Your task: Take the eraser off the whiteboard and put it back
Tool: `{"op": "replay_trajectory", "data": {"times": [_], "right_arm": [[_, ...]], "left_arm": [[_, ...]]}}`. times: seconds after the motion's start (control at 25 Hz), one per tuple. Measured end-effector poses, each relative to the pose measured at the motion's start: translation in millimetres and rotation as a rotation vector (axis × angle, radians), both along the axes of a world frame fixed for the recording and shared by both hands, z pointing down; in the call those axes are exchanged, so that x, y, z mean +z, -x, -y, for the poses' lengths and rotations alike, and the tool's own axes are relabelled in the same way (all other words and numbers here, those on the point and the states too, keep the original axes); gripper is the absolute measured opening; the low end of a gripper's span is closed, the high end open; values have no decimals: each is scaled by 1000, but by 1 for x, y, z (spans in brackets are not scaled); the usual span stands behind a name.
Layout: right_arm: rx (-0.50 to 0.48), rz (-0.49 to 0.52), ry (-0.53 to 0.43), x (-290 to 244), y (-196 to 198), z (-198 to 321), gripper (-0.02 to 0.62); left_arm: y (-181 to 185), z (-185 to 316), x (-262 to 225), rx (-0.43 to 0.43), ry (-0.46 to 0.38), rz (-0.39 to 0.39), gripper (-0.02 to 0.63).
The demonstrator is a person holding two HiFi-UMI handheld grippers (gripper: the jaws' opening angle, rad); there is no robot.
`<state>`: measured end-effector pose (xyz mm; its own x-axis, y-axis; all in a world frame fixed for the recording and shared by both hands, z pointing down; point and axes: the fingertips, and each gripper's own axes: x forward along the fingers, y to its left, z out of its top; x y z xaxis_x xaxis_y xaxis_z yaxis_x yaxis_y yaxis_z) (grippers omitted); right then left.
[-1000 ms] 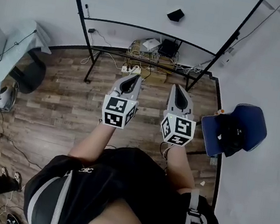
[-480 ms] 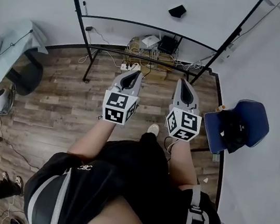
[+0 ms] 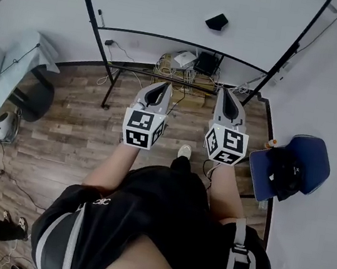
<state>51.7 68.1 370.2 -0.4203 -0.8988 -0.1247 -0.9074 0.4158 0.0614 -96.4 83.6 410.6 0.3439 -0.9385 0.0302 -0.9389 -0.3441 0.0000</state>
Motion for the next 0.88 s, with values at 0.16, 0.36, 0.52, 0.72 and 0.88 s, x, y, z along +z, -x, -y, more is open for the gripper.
{"op": "replay_trajectory", "data": {"times": [0.16,0.36,0.52,0.72,0.88], "right_arm": [[10,21,-11,-2,-9,53,5],[-9,48,21,-10,-19,124,6],[9,105,31,-16,-40,176,6],[-21,109,54,-12,-49,236,6],[-56,114,65,-6,-52,279,6]], "left_arm": [[-4,46,6,-19,8,6,8],[-15,113,-3,-37,28,2,8],[-31,163,-11,-42,35,-7,8],[-45,220,-17,-63,35,2,8],[-58,264,-15,-81,41,9,8]]}}
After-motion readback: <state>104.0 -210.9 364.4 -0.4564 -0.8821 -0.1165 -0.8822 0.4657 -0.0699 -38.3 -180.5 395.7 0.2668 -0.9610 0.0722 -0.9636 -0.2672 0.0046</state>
